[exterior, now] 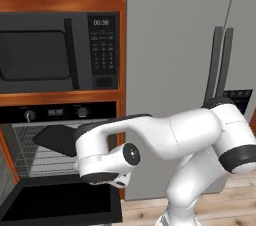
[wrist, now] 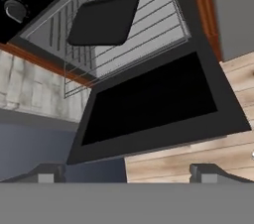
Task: Take the baked cake out of the oven and place it on the plate for cooling. Then close the oven door.
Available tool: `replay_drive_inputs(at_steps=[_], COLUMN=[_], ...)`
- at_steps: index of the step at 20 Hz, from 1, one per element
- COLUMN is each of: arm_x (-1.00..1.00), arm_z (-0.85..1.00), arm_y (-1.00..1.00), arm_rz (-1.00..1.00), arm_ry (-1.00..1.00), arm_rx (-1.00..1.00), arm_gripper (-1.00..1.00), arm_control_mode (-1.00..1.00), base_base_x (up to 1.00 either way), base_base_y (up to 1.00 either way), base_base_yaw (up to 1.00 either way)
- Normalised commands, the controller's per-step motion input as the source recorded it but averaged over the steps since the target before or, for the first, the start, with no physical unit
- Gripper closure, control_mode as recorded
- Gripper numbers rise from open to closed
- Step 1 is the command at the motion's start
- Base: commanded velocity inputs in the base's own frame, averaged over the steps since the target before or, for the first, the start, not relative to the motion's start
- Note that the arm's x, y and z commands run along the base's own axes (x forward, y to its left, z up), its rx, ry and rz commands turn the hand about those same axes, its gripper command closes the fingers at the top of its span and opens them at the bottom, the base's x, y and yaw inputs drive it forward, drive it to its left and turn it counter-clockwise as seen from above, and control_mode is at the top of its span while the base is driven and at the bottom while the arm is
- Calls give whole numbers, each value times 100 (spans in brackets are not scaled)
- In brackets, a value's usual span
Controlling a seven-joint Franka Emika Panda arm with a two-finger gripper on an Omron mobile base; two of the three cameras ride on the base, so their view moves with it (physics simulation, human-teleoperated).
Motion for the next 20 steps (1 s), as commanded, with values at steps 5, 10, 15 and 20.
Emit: replay_drive_inputs(at_steps=[5, 10, 15, 20], arm_x=[3, 0, 17, 15], arm_z=[-21, -19, -9, -14], arm_y=[16, 23, 21, 22], arm_rz=[0, 0, 0, 0], arm_ry=[-4, 0, 0, 0], arm_rx=[-24, -23, -22, -23], arm_gripper=[-100, -100, -100, -100], arm_control_mode=[-100, -100, -100, -100], base_base_x=[0, 0, 0, 0], base_base_y=[0, 0, 0, 0], base_base_yaw=[0, 0, 0, 0])
